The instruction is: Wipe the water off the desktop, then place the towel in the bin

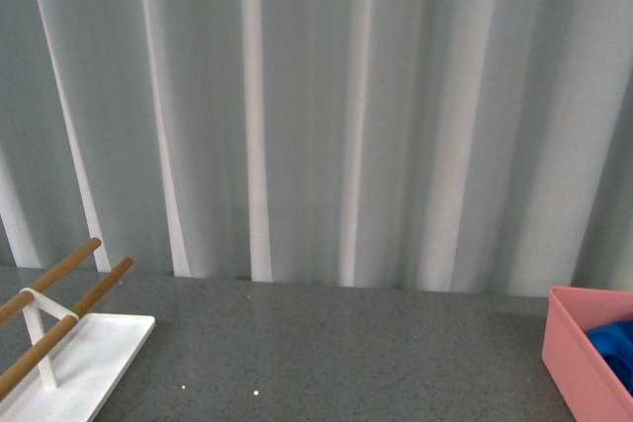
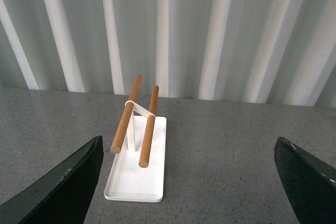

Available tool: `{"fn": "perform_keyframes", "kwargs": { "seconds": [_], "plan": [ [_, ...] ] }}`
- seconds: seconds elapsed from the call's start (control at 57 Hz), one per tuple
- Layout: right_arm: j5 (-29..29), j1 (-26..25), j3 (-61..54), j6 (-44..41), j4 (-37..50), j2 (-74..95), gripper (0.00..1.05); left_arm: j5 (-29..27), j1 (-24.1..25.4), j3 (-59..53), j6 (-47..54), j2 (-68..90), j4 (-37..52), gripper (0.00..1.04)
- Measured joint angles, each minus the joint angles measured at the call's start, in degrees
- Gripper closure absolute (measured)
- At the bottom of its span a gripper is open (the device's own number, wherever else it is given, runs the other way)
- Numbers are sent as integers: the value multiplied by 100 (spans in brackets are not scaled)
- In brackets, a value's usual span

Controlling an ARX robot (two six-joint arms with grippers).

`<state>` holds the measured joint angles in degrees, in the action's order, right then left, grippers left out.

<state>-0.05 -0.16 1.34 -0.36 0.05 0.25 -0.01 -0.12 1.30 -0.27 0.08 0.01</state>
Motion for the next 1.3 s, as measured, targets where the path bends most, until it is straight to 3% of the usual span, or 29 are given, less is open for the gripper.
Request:
{"fn": "perform_keyframes", "kwargs": {
  "seconds": [1.297],
  "plan": [
    [0,0,0,0,-2,0,7,0,0,0,0,0,0,7]
  ]
}}
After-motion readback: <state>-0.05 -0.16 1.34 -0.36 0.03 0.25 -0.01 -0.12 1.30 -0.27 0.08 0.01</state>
